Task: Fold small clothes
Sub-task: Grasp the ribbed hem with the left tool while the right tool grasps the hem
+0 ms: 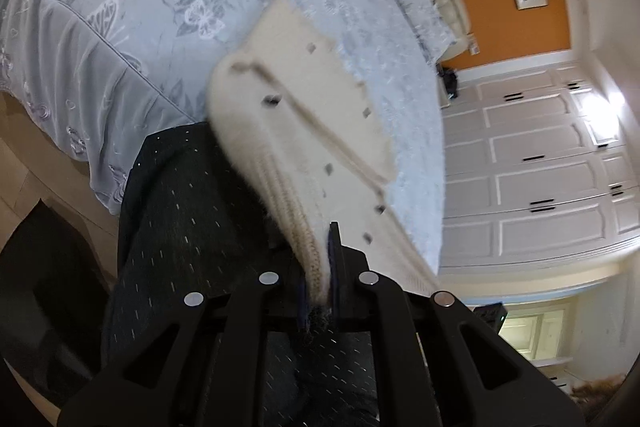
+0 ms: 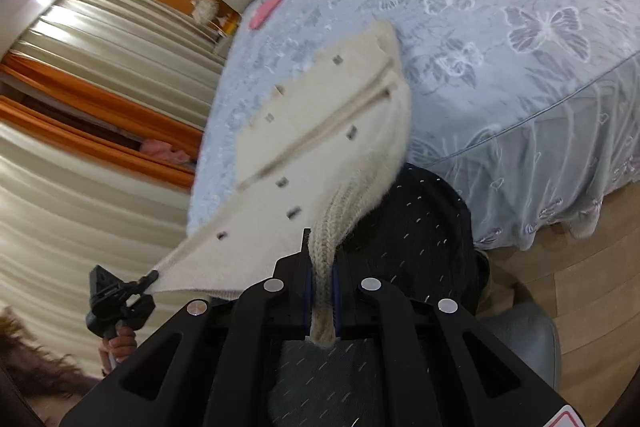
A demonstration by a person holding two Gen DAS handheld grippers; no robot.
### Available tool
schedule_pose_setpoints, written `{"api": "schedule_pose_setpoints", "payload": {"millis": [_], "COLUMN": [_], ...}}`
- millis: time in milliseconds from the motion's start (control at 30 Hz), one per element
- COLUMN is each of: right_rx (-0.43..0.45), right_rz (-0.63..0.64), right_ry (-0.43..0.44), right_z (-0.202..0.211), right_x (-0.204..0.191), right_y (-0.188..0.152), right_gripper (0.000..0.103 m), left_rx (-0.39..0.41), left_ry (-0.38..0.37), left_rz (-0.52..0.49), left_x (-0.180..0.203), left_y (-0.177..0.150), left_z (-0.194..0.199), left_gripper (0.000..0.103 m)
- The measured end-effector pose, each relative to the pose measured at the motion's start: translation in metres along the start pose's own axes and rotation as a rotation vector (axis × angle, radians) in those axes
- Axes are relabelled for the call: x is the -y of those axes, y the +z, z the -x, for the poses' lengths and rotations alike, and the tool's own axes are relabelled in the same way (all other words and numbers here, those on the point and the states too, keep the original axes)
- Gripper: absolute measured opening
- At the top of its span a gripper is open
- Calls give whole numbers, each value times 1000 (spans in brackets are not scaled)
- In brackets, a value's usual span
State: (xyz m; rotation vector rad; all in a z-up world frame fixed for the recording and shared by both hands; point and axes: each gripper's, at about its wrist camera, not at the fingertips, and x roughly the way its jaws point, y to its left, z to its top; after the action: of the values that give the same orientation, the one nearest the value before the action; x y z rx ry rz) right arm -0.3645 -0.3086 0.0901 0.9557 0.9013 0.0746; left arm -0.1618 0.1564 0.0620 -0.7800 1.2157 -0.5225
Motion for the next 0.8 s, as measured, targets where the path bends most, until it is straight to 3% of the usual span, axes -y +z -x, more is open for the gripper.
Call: {"api": "schedule_pose_setpoints", "payload": {"millis": [100,167,267,367,467,600,700,800], "right_rx": [87,131,205,207,187,151,116,90], "right_rz": [18,9,-17,-170,-253,-343,-422,-459], "right_ry": [87,148,183,234,182,111,86,54], "right_z": [20,12,-19,-80,-138,-200,-238,-264], "right_x": [-15,-17,-7,26,49,77,102,120], "right_y": [26,54,108,163,198,223,237,248], "right_gripper": [7,7,7,7,7,7,8,14], "left_rx": [63,105,149,185,218,193,174,143], "left_ry": [-34,-42,-21,21,99,187,264,293], "left_rz": [-20,-68,-145,-162,-123,-56,-37,-1], "left_x": [21,42,64,68,58,33,17,-3], "left_y": [6,26,60,112,165,208,230,246], "left_z": [25,27,9,-36,-95,-163,-208,-240], "left_gripper": [7,7,7,7,7,7,7,8]}}
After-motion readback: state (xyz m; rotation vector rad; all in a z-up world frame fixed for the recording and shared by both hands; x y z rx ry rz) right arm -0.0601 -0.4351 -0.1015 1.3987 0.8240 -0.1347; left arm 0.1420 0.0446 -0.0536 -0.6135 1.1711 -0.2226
